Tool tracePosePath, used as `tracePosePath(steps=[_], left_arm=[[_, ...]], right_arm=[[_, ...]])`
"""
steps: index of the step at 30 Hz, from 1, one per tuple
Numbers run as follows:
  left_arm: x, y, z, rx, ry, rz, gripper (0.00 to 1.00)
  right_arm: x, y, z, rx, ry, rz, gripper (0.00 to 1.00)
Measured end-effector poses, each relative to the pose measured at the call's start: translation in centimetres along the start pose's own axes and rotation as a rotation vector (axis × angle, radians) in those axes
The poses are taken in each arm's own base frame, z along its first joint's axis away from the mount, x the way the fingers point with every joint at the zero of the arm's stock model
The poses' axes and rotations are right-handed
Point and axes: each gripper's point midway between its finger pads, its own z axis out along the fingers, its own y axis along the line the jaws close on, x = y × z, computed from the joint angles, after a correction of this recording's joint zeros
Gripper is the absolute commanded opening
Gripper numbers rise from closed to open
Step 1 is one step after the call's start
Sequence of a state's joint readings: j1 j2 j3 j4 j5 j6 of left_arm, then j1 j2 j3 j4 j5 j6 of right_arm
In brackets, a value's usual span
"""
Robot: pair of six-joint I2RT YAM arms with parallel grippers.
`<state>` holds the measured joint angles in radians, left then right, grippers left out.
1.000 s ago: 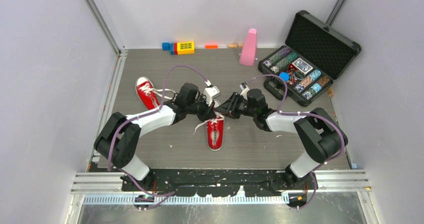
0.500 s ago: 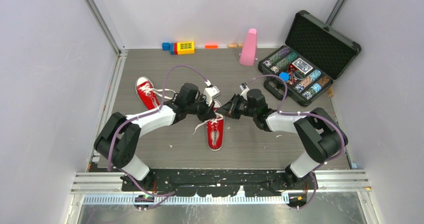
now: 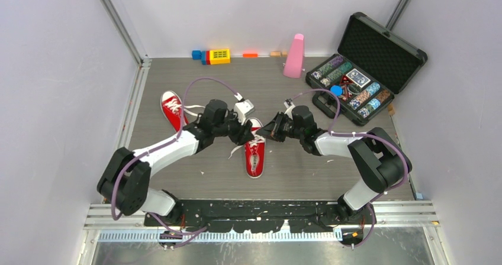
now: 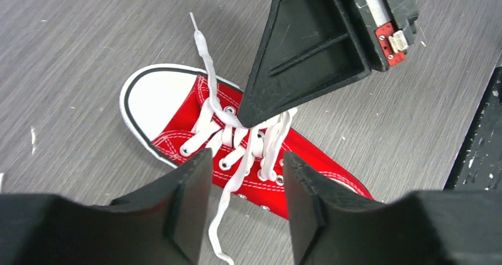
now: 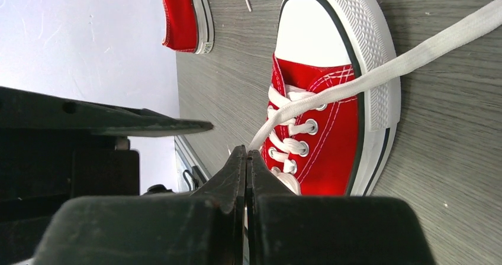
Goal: Tie the shoes
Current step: Wrap the shoelace around the shoelace.
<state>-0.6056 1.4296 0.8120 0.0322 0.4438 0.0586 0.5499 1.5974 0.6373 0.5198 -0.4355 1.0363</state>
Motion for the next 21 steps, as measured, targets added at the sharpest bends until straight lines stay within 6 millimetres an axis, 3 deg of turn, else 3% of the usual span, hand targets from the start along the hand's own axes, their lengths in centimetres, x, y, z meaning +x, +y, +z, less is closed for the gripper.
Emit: tracePosePath(steps=[2, 4, 6, 9, 12, 16, 21], left_arm=[[-0.4, 0.0, -0.6, -0.019, -0.02, 0.003, 0.68], [-0.7, 0.1, -1.3, -0.046, -0.042, -0.006, 0.94], [-0.7, 0.5, -1.9, -0.096, -0.062, -0.045, 0.99], [-0.7, 2.2, -2.8, -0.212, -0.09, -0.176, 0.96], [-0.6, 4.1, -3.6, -0.282, -0.106, -0.35, 0.75], [-1.3, 6.2, -3.0, -0.268, -0.061, -0.566, 0.63], [-2.0, 5.5, -0.9, -0.146, 0.014, -0.759, 0.57]], right_arm=[[0.0, 0.0, 0.0, 0.002, 0.001, -0.002, 0.0], [0.1, -0.1, 0.0, 0.004, 0.002, -0.005, 0.0], [0.1, -0.2, 0.0, 0.007, 0.005, -0.008, 0.0], [0.1, -0.2, 0.0, 0.014, 0.008, -0.01, 0.0], [0.1, -0.3, 0.0, 0.019, 0.011, -0.014, 0.0], [0.2, -0.4, 0.0, 0.021, 0.013, -0.02, 0.0], [0.2, -0.4, 0.0, 0.021, 0.013, -0.024, 0.0]])
